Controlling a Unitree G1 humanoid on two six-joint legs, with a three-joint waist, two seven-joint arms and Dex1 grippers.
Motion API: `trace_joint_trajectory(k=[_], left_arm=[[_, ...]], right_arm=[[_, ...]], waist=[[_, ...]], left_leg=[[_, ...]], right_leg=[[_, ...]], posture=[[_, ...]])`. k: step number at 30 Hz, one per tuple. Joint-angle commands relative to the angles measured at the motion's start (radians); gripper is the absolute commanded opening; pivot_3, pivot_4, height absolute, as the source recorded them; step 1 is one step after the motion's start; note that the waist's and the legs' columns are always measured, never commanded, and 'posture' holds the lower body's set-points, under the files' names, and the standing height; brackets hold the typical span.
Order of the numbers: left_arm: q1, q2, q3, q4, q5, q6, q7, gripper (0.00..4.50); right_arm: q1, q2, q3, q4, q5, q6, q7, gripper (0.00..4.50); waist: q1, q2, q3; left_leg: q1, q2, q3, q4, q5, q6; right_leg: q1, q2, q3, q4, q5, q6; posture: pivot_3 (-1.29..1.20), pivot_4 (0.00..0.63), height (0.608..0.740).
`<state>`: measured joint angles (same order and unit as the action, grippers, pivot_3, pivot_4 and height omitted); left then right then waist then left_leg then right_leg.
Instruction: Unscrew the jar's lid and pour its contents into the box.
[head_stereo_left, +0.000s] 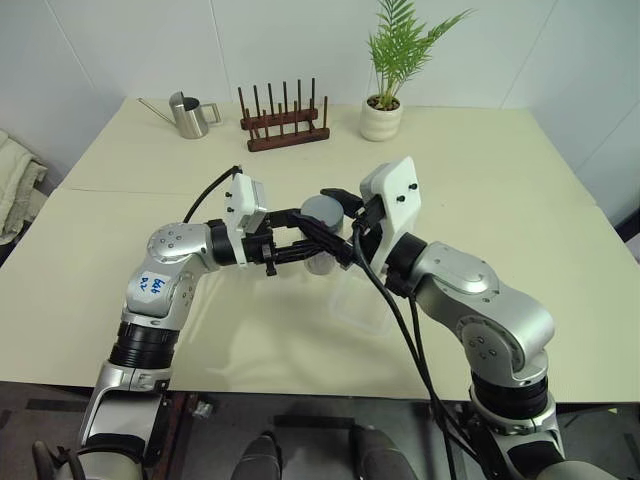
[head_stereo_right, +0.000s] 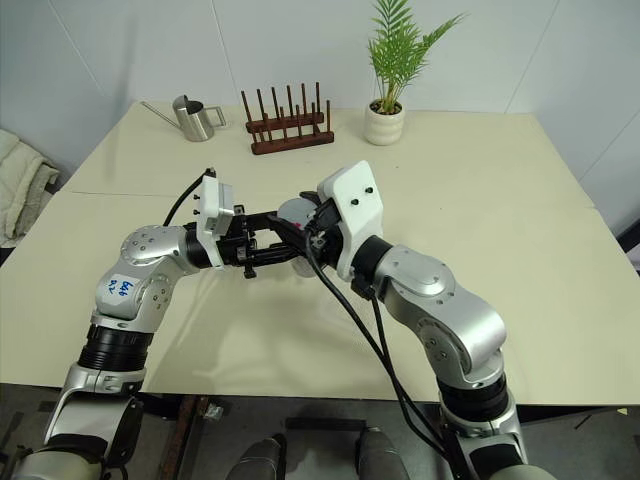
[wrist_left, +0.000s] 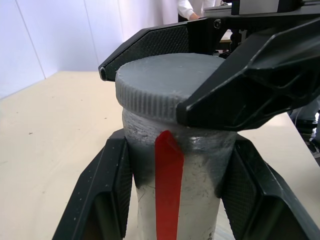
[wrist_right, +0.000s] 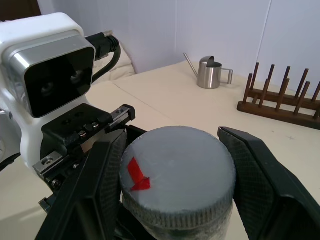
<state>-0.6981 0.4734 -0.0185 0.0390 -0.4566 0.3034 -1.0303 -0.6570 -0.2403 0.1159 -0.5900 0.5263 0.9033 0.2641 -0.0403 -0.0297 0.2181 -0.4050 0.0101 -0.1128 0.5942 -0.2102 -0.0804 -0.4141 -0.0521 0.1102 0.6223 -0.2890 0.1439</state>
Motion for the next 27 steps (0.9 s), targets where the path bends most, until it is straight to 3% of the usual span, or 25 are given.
trace_joint_trajectory(k=[1,8,15,27], left_arm=[[-0.009,0.006,0.030,-0.047,-0.061,0.038,-0.021,2.02],[-0.002,0.051,0.008,-0.065,-0.130,0.119,-0.177,2.02],[-0.019,0.082,-0.019,-0.028,-0.112,0.099,-0.308,2.02],[-0.065,0.090,-0.012,0.012,-0.098,0.078,-0.363,2.02]], right_arm=[[0.000,-0.009,-0.011,-0.046,0.045,-0.008,0.048,2.60],[-0.033,-0.112,-0.009,-0.031,0.158,-0.051,0.299,2.60],[-0.076,-0.165,-0.008,0.037,0.211,-0.085,0.480,2.60],[-0.082,-0.172,0.015,0.079,0.176,-0.134,0.527,2.60]], waist=[[-0.001,0.000,0.000],[-0.008,0.000,0.000],[-0.016,0.000,0.000],[-0.016,0.000,0.000]], left_leg=[[0.000,0.000,0.000,0.000,0.000,0.000],[0.000,0.000,0.000,0.000,0.000,0.000],[0.000,0.003,0.000,0.000,0.000,0.000],[0.000,0.004,0.000,0.000,-0.001,0.000]], right_leg=[[0.000,0.000,0.000,0.000,0.000,0.000],[0.000,0.000,0.000,-0.001,0.000,0.000],[0.000,0.004,0.000,-0.001,-0.001,-0.002],[0.000,0.005,0.000,-0.001,-0.002,-0.003]], posture=[[0.00,0.150,0.740],[0.00,0.150,0.740],[0.00,0.150,0.740],[0.00,0.150,0.740]])
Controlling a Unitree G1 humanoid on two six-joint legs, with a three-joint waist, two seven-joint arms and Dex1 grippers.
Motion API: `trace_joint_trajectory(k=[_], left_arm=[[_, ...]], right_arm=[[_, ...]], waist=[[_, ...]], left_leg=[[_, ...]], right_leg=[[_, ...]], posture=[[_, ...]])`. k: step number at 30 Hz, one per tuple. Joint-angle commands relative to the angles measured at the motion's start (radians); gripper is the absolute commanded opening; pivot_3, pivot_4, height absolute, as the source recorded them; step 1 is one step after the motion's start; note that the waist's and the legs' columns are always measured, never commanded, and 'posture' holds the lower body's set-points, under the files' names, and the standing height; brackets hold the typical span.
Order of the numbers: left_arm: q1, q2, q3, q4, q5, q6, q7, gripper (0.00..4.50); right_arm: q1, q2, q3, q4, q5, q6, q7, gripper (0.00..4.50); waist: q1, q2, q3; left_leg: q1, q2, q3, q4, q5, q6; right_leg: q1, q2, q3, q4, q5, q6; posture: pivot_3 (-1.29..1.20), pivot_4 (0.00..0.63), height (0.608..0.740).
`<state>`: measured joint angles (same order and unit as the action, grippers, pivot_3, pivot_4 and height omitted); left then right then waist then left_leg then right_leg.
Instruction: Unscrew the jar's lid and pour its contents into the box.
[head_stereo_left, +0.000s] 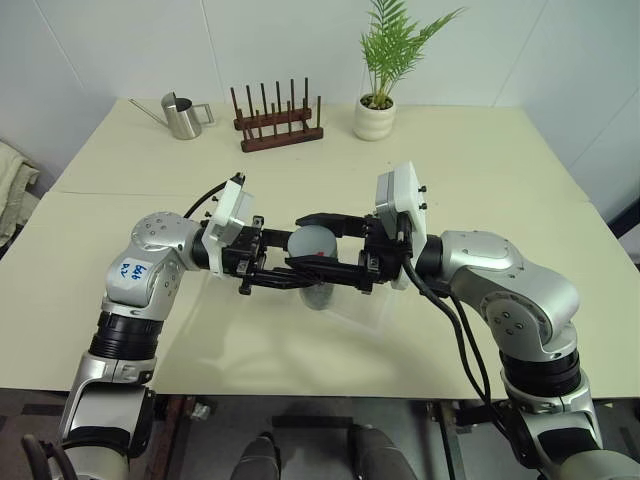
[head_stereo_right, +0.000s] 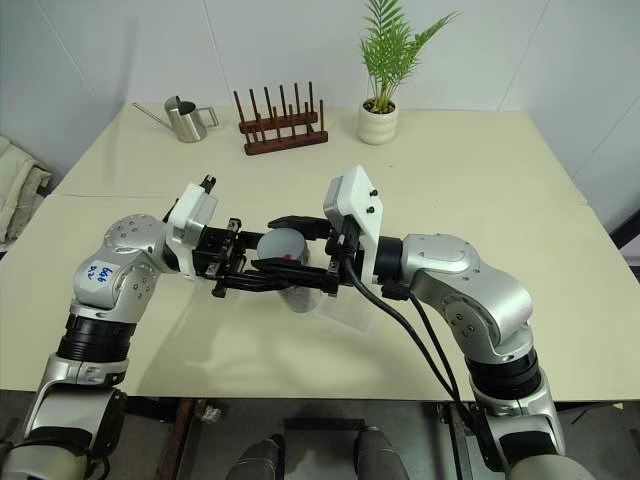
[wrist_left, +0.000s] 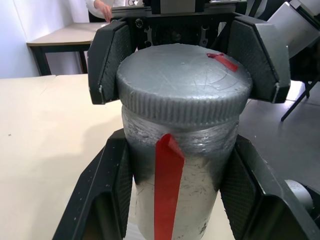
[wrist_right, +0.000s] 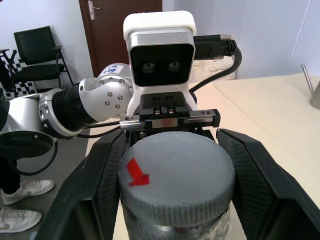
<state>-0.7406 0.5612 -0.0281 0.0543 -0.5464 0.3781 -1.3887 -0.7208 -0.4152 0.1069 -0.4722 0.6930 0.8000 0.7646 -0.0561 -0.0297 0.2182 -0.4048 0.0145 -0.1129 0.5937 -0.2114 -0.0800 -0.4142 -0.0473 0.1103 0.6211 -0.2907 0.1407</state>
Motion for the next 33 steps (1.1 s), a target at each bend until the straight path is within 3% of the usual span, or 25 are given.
trace_joint_trajectory(k=[1,5,11,33], left_arm=[[-0.022,0.003,-0.001,-0.003,-0.008,0.003,-0.006,2.02],[-0.022,0.005,-0.004,-0.002,-0.004,-0.005,-0.012,2.02],[-0.026,0.006,-0.004,-0.024,-0.016,-0.004,-0.020,2.02],[-0.024,0.004,-0.013,-0.036,0.009,-0.085,-0.037,2.02]], right_arm=[[-0.018,0.003,0.024,-0.039,0.008,-0.032,0.026,2.60],[-0.021,0.004,0.027,-0.033,0.003,-0.034,0.018,2.60],[-0.038,0.013,0.028,-0.014,-0.027,-0.049,-0.015,4.48],[-0.091,0.023,0.065,0.050,-0.079,-0.037,-0.044,4.48]], waist=[[0.000,0.000,0.000],[0.001,0.000,0.000],[0.000,0.000,0.000],[0.000,0.000,0.000]], left_leg=[[0.000,0.000,0.000,0.000,0.000,0.000],[0.000,0.000,0.000,0.000,0.000,0.000],[0.000,0.000,0.000,0.000,0.000,0.000],[0.000,0.000,0.000,0.000,-0.001,0.000]], right_leg=[[0.000,0.000,0.000,0.000,0.000,0.000],[0.000,0.000,0.000,0.000,0.000,0.000],[0.000,0.000,0.000,0.000,0.000,0.000],[0.000,0.000,0.000,0.000,0.000,0.000]], posture=[[0.00,0.150,0.740],[0.00,0.150,0.740],[0.00,0.150,0.740],[0.00,0.150,0.740]])
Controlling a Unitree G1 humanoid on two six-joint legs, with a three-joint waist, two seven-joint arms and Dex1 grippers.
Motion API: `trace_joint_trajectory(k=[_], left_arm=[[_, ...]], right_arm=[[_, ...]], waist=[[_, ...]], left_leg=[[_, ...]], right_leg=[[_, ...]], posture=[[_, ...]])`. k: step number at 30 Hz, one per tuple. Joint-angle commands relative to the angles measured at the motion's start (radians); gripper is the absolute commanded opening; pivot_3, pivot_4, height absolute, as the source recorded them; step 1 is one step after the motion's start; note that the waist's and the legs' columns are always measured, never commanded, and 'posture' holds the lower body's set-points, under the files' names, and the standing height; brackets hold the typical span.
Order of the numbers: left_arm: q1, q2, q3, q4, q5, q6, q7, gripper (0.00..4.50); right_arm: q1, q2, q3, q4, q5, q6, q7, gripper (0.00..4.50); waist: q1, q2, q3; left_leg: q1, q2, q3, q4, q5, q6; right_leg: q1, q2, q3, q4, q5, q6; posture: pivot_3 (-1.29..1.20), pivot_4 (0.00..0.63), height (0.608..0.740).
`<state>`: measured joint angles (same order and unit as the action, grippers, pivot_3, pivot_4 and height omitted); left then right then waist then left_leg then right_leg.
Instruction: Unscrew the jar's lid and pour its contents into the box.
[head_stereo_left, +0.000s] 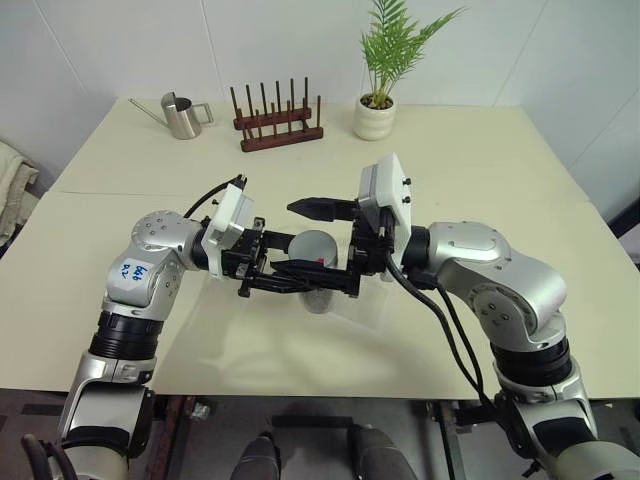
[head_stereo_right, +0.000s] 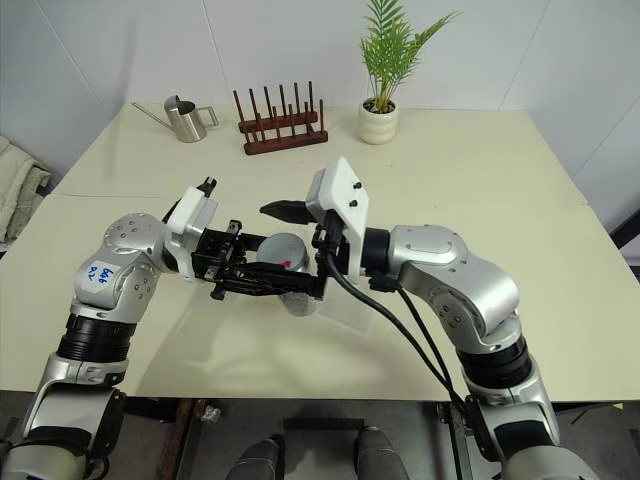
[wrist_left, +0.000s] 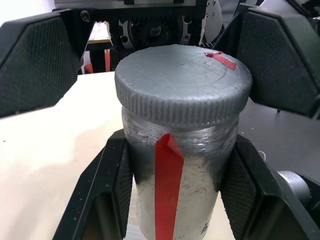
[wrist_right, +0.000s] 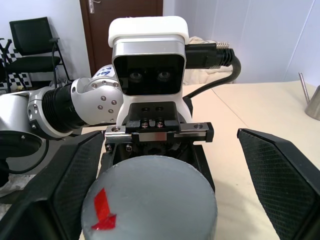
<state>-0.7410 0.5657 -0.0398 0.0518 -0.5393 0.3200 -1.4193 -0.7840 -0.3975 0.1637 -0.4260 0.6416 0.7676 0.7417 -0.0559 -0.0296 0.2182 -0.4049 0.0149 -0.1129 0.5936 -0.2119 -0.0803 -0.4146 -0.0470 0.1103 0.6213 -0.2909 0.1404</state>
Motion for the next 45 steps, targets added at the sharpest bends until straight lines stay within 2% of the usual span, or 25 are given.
trace_joint_trajectory(k=[1,9,18,31,38,45], left_arm=[[-0.021,0.000,-0.004,-0.036,0.003,-0.029,-0.009,2.02],[-0.010,0.013,0.005,-0.033,0.001,-0.026,-0.015,2.02],[-0.013,0.019,0.038,0.019,0.004,-0.034,-0.001,2.02],[-0.014,0.005,0.059,0.071,0.007,-0.034,-0.013,2.02],[-0.027,0.000,0.057,0.084,0.010,-0.036,-0.024,2.02],[-0.046,-0.030,0.046,0.092,0.005,-0.037,-0.026,2.02]], right_arm=[[-0.031,0.001,0.009,0.017,-0.044,-0.014,-0.023,4.48],[-0.054,-0.086,-0.053,0.068,-0.070,-0.026,0.003,4.48],[-0.013,-0.195,-0.123,0.029,-0.035,0.006,0.001,4.48],[0.037,-0.240,-0.214,-0.058,0.045,0.081,-0.035,4.48],[0.043,-0.237,-0.254,-0.099,0.117,0.118,-0.053,4.48],[-0.004,-0.109,-0.214,-0.092,0.158,0.116,-0.146,4.48]], waist=[[0.000,0.000,0.000],[0.001,0.000,0.000],[0.001,0.000,0.000],[0.003,0.000,0.000],[0.002,0.000,0.000],[0.000,0.000,0.000]], left_leg=[[0.000,0.000,0.000,0.000,0.000,0.000],[0.000,0.000,0.000,0.000,0.000,0.000],[0.000,0.000,0.000,0.000,0.000,0.000],[0.000,0.000,0.000,0.000,-0.001,0.000],[0.000,0.000,0.000,0.000,-0.001,0.001],[0.000,0.000,0.000,0.000,-0.001,0.001]], right_leg=[[0.000,0.000,0.000,0.000,0.000,0.000],[0.000,0.000,0.000,0.000,0.000,0.000],[0.000,0.000,0.000,0.000,0.000,0.000],[0.000,0.000,0.000,-0.001,0.000,0.000],[0.000,0.000,0.000,0.000,0.000,-0.001],[0.000,0.000,0.000,0.000,0.000,0.000]], posture=[[0.00,0.150,0.740],[0.00,0.150,0.740],[0.00,0.150,0.740],[0.00,0.150,0.740],[0.00,0.150,0.740],[0.00,0.150,0.740]])
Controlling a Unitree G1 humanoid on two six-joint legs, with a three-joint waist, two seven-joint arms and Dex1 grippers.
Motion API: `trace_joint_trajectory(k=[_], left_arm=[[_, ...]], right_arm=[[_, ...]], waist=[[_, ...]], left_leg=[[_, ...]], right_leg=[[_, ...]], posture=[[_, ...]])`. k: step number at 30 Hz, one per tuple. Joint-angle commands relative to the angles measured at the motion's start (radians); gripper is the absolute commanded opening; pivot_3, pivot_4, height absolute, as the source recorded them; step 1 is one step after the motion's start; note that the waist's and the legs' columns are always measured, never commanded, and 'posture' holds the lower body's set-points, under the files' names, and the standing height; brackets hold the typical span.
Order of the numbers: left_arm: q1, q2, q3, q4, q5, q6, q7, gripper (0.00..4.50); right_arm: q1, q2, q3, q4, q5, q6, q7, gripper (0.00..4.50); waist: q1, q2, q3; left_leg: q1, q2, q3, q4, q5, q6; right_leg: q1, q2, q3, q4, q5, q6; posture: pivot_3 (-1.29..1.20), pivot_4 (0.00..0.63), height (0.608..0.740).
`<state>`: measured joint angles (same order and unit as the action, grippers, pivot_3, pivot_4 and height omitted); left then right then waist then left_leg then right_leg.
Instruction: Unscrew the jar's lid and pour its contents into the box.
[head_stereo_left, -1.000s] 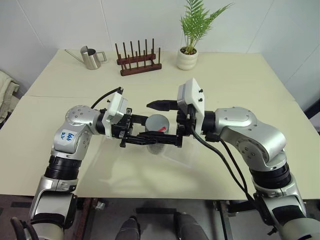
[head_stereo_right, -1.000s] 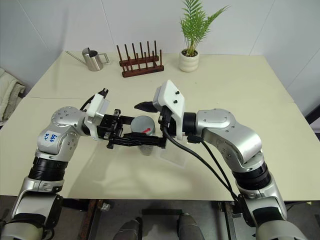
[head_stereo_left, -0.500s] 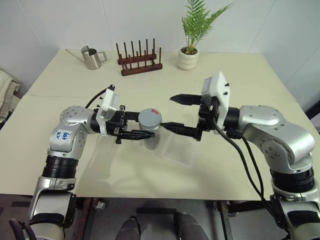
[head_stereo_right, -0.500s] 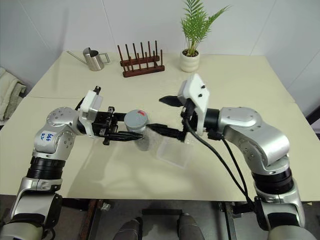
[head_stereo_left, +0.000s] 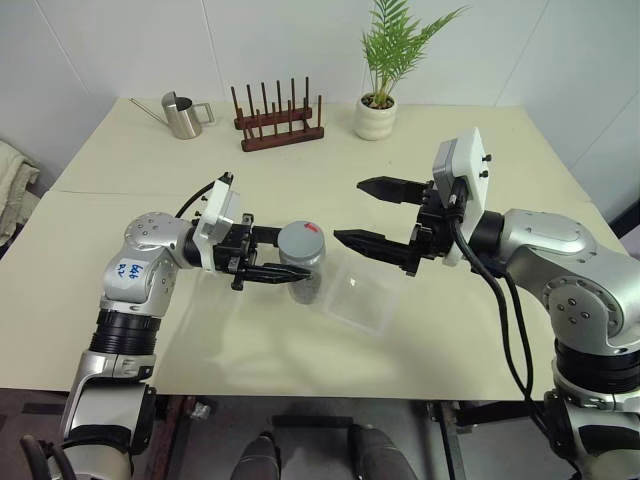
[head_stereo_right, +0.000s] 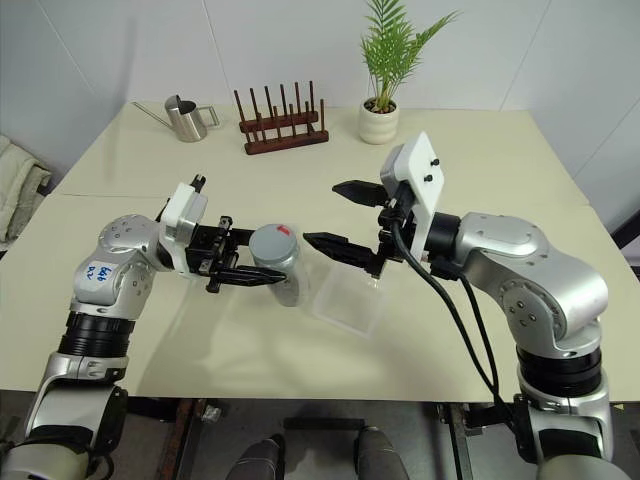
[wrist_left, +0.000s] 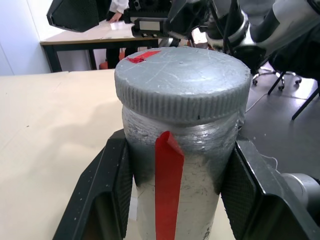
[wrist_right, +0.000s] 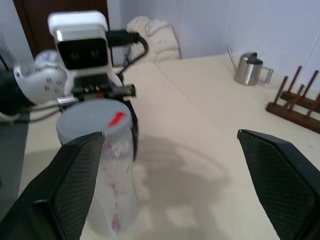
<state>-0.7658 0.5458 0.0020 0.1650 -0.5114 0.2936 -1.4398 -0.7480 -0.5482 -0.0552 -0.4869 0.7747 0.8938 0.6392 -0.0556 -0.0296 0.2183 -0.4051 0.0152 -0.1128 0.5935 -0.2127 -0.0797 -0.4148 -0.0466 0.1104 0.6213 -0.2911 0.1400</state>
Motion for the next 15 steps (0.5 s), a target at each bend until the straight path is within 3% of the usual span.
trace_joint_trajectory(k=[1,7,15], left_arm=[[-0.021,-0.014,0.004,-0.023,-0.025,-0.008,-0.005,2.02],[-0.027,-0.031,-0.003,-0.022,-0.023,-0.012,-0.014,2.02],[-0.038,-0.034,-0.007,-0.016,-0.021,-0.015,-0.029,2.02]], right_arm=[[-0.049,0.065,0.018,-0.030,0.026,-0.008,-0.057,4.48],[-0.081,0.183,0.111,-0.018,0.010,0.001,-0.104,4.48],[-0.091,0.204,0.183,0.016,-0.039,-0.019,-0.084,4.48]], waist=[[0.000,0.000,0.000],[0.000,0.000,0.000],[0.001,0.000,0.000]], left_leg=[[0.000,0.000,0.000,0.000,0.000,0.000],[0.000,0.000,0.000,0.000,0.000,0.000],[0.000,0.000,0.000,0.000,0.000,0.000]], right_leg=[[0.000,0.000,0.000,0.000,0.000,0.000],[-0.001,0.000,0.000,0.001,0.000,0.000],[-0.001,0.000,0.000,0.001,0.000,0.000]], posture=[[0.00,0.150,0.740],[0.00,0.150,0.740],[0.00,0.150,0.740]])
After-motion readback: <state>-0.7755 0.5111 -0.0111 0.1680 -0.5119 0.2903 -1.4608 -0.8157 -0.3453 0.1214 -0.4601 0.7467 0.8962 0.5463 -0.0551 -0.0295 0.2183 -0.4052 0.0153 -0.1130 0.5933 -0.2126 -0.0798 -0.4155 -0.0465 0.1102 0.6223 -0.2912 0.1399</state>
